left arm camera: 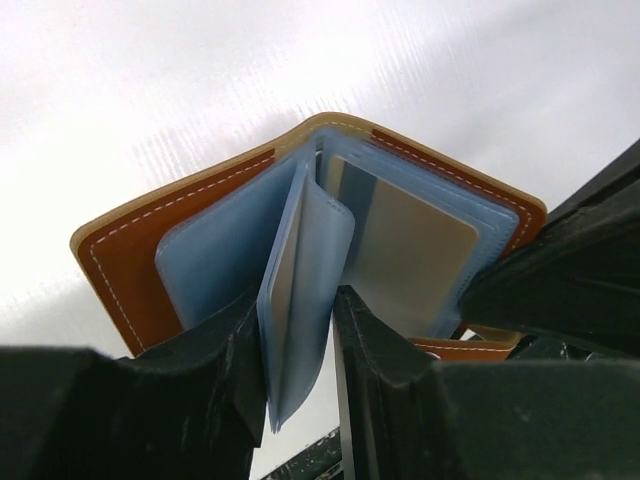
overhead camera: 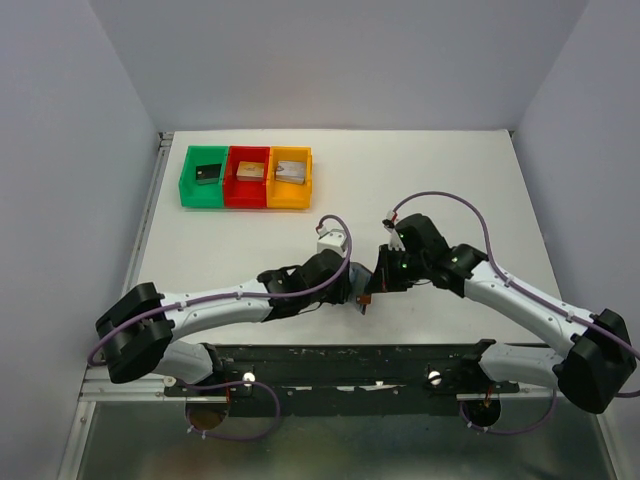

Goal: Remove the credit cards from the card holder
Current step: Remove the credit card from the card holder.

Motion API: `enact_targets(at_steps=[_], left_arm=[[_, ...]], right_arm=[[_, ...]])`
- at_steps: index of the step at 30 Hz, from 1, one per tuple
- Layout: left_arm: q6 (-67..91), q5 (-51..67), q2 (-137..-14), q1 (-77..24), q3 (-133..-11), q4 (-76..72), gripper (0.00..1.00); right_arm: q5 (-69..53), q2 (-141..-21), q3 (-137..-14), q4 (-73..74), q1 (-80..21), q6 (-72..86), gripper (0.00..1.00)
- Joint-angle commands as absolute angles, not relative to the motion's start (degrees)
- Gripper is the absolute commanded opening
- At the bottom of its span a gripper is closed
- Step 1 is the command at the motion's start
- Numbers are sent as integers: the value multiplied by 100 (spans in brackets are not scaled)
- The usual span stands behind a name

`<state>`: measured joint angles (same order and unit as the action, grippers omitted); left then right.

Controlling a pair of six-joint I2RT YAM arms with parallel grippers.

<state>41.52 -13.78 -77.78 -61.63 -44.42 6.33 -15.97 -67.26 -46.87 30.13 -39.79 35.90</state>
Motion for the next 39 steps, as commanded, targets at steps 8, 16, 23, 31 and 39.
enact_targets(at_steps=[8, 16, 23, 31, 39], left_arm=[[4377, -2083, -7295, -6196, -4061, 1098, 33], [4473, -2241, -7066, -6187, -3832, 1239, 31], [4684, -2355, -6812, -6179, -3806, 1511, 69], [4527, -2505, -5785, -6187, -3762, 1364, 82], [4123, -1434, -6019, -6196, -4024, 316, 78]], right_arm=[[-1591, -6565, -4597, 2944, -4008, 3358, 0], [-1555, -6680, -4500, 2883, -4008, 3305, 0], [-1688, -6601, -4491, 2830, -4008, 3287, 0], [-1564, -6548, -4641, 3102, -4008, 3261, 0], [-1608, -6565, -4737, 3138, -4008, 3278, 0]])
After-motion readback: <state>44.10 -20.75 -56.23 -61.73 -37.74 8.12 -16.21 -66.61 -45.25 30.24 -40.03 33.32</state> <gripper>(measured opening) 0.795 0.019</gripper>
